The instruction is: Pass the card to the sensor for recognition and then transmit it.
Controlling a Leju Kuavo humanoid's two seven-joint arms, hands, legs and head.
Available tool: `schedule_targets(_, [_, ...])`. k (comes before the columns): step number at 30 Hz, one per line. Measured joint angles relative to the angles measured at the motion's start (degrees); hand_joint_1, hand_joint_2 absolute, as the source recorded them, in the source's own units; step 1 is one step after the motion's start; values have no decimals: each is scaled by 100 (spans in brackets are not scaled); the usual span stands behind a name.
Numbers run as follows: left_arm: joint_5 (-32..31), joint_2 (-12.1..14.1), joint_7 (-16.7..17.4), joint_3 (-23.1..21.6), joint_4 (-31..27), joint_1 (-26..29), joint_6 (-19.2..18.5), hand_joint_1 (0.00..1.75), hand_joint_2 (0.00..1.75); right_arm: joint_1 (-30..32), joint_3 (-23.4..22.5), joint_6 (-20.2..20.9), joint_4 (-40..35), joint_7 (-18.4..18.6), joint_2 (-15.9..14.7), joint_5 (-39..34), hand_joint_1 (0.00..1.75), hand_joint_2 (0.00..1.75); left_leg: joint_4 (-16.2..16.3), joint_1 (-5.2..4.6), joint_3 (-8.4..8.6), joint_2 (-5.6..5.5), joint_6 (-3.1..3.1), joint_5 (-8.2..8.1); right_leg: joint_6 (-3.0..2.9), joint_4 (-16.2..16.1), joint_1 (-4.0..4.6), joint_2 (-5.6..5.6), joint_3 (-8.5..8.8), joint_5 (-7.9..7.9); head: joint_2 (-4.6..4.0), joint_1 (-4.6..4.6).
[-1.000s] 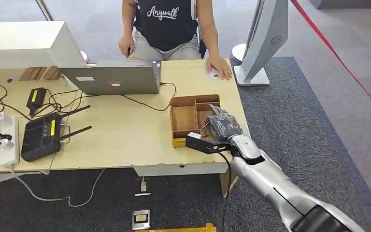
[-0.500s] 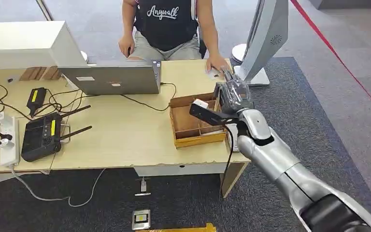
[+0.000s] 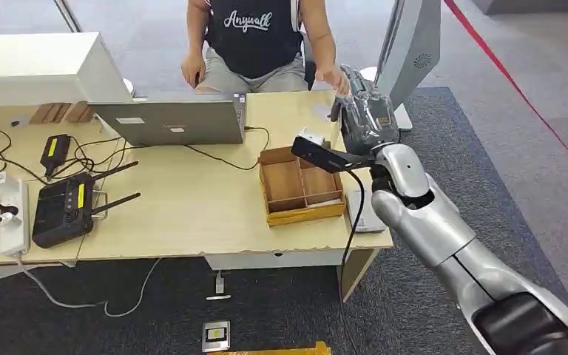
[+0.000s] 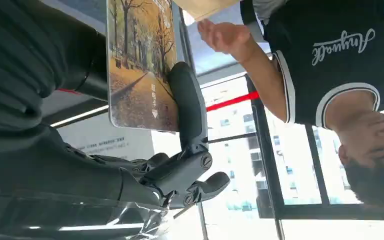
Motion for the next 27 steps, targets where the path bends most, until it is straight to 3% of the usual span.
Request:
schedule_targets(11, [-85, -9, 24, -44, 0, -53, -52, 0, 0, -178, 17, 166, 67, -133, 68, 77, 175, 175, -1, 0, -4, -1, 0, 0, 0, 1, 0, 0, -1, 0, 0, 0])
schedule_targets(20, [-225, -13, 37, -137, 0, -167, -149, 0, 0, -1031, 129, 387, 1553, -472, 618, -16, 175, 175, -1, 1, -9, -1, -3, 8, -4, 5, 1, -1, -5, 3, 0, 2])
schedule_targets(27, [-188, -9, 87, -184, 0, -216, -153, 0, 0, -1791, 247, 435, 2730, -487, 1106, 129, 175, 175, 0, 1, -12, -2, -5, 10, -3, 6, 1, -1, -11, 7, 0, 0])
